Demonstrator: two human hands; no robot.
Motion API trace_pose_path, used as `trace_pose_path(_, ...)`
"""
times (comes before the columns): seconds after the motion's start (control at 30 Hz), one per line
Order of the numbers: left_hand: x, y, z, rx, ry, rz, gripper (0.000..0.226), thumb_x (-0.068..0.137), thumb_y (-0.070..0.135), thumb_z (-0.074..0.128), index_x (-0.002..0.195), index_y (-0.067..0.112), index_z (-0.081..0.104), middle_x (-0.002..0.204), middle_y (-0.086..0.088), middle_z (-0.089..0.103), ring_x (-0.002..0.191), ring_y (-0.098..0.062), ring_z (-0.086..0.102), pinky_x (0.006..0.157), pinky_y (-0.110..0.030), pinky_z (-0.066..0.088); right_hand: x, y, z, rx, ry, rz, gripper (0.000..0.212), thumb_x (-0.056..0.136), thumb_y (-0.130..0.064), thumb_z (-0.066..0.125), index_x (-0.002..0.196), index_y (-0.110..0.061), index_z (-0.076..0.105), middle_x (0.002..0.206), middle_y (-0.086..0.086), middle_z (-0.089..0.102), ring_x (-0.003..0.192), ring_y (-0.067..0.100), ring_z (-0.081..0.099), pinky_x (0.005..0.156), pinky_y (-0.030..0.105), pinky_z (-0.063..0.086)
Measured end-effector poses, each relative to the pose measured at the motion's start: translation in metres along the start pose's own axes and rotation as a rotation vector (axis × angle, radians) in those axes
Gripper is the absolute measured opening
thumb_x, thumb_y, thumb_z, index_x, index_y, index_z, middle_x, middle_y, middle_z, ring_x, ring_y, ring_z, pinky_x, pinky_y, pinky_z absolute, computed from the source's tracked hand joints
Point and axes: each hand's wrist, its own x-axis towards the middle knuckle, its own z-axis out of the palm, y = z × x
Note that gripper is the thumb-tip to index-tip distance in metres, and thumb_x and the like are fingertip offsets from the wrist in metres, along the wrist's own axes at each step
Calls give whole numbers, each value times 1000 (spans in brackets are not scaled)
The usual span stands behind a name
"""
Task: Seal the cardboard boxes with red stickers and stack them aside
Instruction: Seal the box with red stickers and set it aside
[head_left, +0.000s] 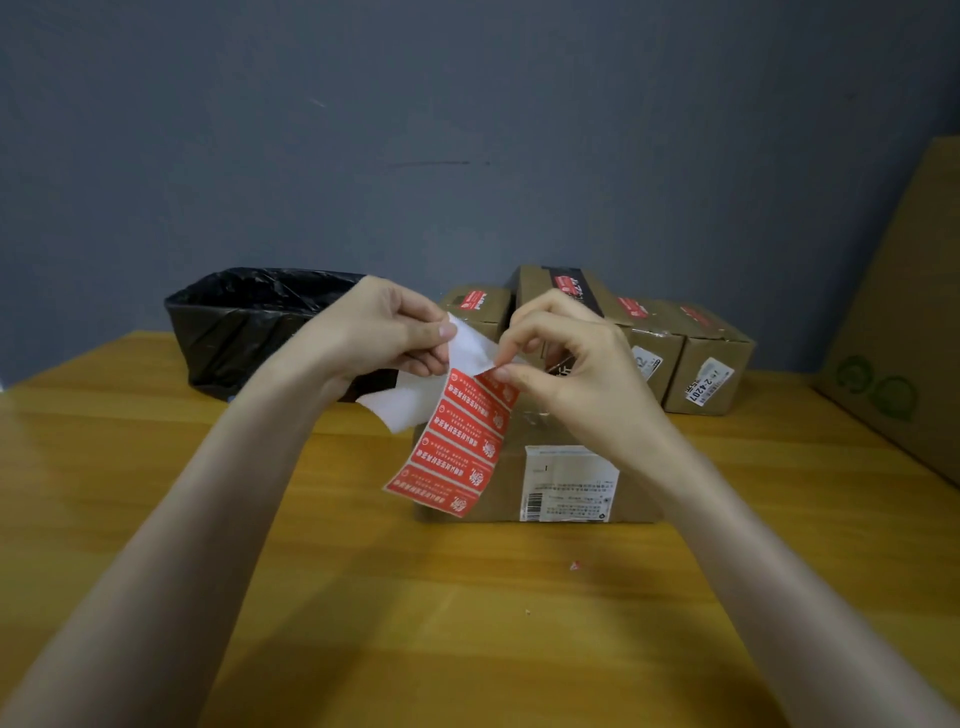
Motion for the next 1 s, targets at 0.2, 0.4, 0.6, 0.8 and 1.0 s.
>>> trace_pose_path(0.2, 2, -11, -18, 111, 19, -63, 16, 91, 10, 57, 87, -1, 67, 78, -10, 70, 68, -12, 63, 64, -16, 54, 1, 1, -4, 99, -57, 49, 16, 77, -11, 73, 74, -18, 59, 91, -9, 60, 89, 10, 57, 74, 26, 50)
trace_pose_path(0.4, 8, -21, -26, 106, 218, -202, 17, 97, 16, 47, 93, 7, 61, 79, -7, 65, 69, -14, 62, 52, -19, 54, 0, -2, -10, 270, -8, 70, 13, 75, -7, 73, 74, -16, 63, 84, 3, 66, 85, 25, 62, 77, 39, 52)
trace_pose_path(0.6, 13, -34, -35, 224, 302, -154, 20, 97, 16, 47, 82, 11, 59, 78, -7, 57, 74, -19, 55, 71, -32, 46, 3, -4, -15, 435, 160, 91, 18, 76, 0, 71, 74, -14, 61, 74, -8, 63, 75, 12, 61, 73, 24, 52)
trace_pose_path(0.8, 22, -50, -38, 658, 212, -178, 23, 91, 8, 46, 74, 19, 58, 76, -5, 56, 67, -19, 50, 60, -30, 40, 4, -1, -17, 450, 280, 174, 21, 77, 0, 70, 80, -17, 59, 79, -7, 63, 75, 2, 60, 71, 17, 49)
trace_pose_path(1.0, 29, -76, -34, 843, -7, -358, 19, 88, 3, 45, 76, 10, 58, 83, -7, 58, 80, -23, 55, 69, -32, 43, 3, 4, -20, 420, 289, 294, 47, 78, -8, 72, 113, -31, 52, 69, -6, 68, 80, 5, 67, 85, 15, 48)
